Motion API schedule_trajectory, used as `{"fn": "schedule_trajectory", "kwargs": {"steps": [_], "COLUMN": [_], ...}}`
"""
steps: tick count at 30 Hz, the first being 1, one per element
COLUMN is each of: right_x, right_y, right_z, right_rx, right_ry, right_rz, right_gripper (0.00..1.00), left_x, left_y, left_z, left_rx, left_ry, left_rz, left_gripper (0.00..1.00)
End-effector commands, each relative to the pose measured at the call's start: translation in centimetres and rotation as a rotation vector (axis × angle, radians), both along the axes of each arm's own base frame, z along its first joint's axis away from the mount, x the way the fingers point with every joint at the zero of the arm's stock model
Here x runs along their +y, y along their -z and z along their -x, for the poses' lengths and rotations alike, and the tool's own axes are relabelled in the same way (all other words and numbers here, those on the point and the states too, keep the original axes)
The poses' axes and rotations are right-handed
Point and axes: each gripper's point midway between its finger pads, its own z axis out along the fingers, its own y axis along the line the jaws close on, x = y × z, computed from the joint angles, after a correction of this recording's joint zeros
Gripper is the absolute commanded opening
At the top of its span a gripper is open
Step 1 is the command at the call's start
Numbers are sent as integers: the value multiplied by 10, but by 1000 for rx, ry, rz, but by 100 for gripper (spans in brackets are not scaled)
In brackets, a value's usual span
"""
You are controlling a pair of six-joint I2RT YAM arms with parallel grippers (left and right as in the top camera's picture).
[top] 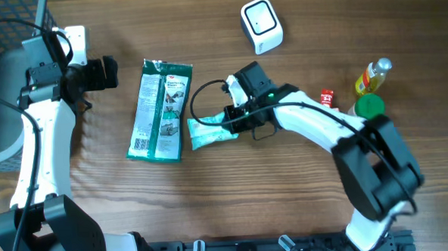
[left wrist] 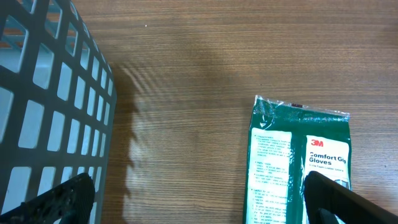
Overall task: Scan the item barcode
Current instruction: 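Raise the wipes pack with the right gripper to the white scanner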
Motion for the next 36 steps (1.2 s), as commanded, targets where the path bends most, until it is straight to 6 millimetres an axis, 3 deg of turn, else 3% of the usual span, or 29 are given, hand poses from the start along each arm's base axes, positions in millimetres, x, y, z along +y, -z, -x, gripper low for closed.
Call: {"fn": "schedule_trajectory", "kwargs": {"steps": [1, 3, 5, 10, 12, 15, 18, 22, 26, 30, 36], "right_x": [-4, -3, -8, -45, -54, -74, -83, -104, -113, -124, -125], "right_y": [-56, -76, -111, -201, -227, -249, -246, -230, -199, -186, -160], "right_z": [-12, -14, -22, -52, -57, -75, -87, -121, -177, -225, -257], "right_rx": [-191, -243, -392, -640, -694, -812, -900, -949, -1007, -1102, -1154], "right_ry": [-30, -32, -96, -61, -122, -164, -263, -266, -252, -214, -307], "right_rz": [-24, -50, -60, 32, 85, 251, 393, 632, 861, 1104, 1322], "right_gripper": [4, 4, 4, 4, 4, 4, 4, 4, 4, 4, 4], "left_x": [0, 0, 0, 0, 0, 0, 0, 0, 0, 0, 0], "left_y": [-11, -12, -11, -11, -11, -11, -11, -11, -11, -11, -12], "left_z": [-2, -2, -2, -2, -2, -2, -2, -2, -2, -2, -2], "left_rx": [-29, -30, -29, -29, -29, -29, -29, -29, -29, -29, -30], "left_ry": [14, 14, 14, 14, 14, 14, 14, 14, 14, 14, 14], "left_rz": [-6, -6, -6, -6, -6, -6, -6, -6, -6, -6, -6], "left_gripper": [100, 100, 100, 100, 100, 100, 100, 100, 100, 100, 100]}}
